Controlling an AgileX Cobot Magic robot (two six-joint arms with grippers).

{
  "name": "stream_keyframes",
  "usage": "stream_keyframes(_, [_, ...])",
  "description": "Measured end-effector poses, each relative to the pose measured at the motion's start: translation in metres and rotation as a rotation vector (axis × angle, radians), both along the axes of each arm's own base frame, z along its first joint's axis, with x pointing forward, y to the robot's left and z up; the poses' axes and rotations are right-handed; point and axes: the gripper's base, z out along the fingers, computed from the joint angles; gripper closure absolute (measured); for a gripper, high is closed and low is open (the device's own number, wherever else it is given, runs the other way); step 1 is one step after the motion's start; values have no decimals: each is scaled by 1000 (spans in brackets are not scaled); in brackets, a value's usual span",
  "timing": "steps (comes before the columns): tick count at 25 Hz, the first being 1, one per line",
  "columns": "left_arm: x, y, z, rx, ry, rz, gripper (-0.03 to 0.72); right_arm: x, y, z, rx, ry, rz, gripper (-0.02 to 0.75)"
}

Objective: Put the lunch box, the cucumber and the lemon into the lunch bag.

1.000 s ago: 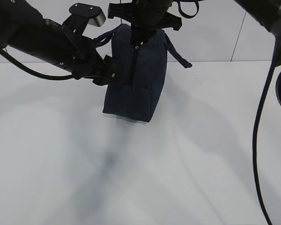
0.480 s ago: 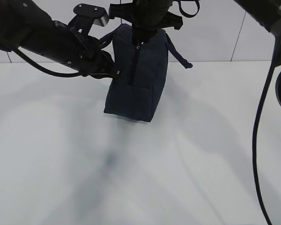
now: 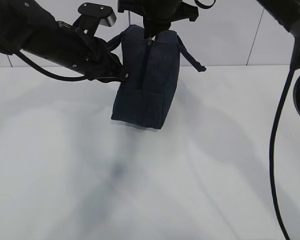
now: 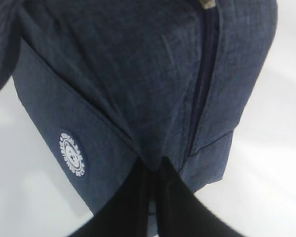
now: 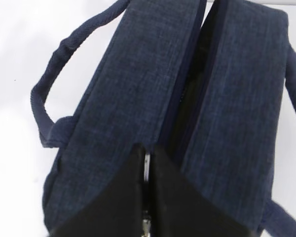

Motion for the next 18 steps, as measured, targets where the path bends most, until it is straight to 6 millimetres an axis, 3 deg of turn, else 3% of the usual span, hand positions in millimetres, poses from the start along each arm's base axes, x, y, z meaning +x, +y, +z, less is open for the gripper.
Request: stream_keyframes(18, [3, -1, 3, -45, -10, 52, 698, 4, -8, 5, -77, -65, -33, 738])
